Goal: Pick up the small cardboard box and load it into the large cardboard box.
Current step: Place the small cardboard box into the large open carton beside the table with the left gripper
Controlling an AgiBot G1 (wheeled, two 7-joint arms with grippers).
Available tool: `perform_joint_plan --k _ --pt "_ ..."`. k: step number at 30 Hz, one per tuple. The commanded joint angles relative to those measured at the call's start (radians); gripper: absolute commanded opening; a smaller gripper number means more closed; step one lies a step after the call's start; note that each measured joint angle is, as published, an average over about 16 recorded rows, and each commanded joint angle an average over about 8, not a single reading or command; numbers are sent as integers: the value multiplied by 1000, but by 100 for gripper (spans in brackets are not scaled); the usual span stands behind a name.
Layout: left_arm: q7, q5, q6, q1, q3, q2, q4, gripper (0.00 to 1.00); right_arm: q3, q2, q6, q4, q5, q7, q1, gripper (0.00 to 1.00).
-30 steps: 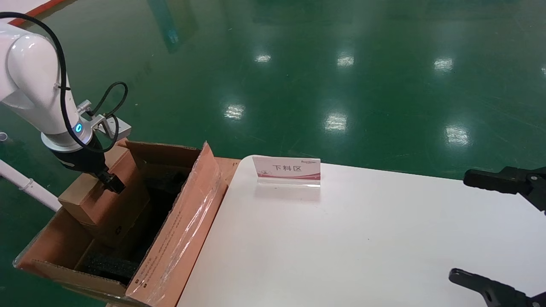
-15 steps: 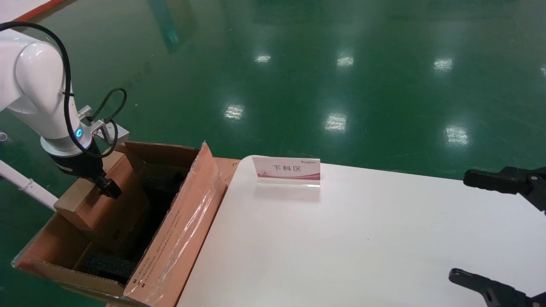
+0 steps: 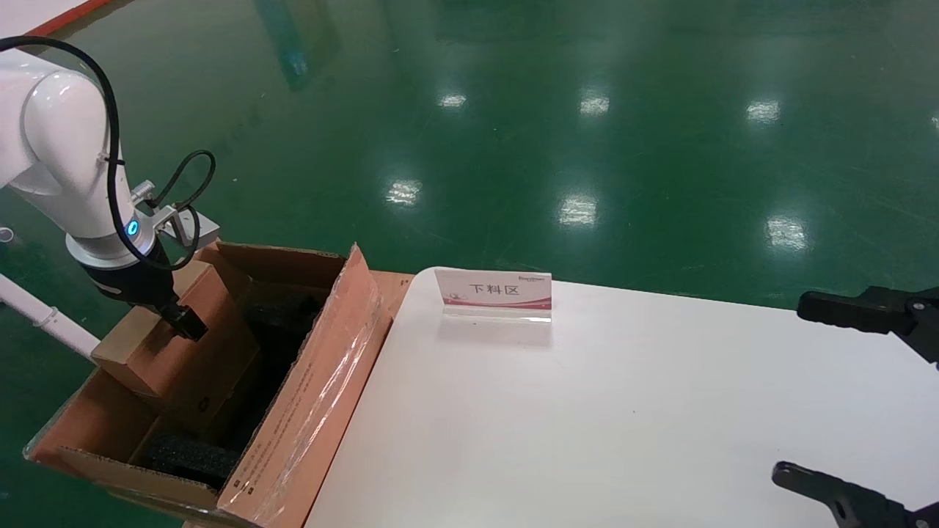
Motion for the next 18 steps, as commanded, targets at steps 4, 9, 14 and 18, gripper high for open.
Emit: perform_joint_plan --k 4,9,14,18 --pt "1 1 0 0 0 -1 0 100 0 0 0 0 0 0 0 100" --pt "1 2 0 -1 0 -1 -1 100 0 0 0 0 0 0 0 100" --pt "5 2 -5 -4 -1 1 -4 100 0 0 0 0 0 0 0 100" --pt "22 7 -25 -18 -6 3 -31 100 0 0 0 0 0 0 0 100"
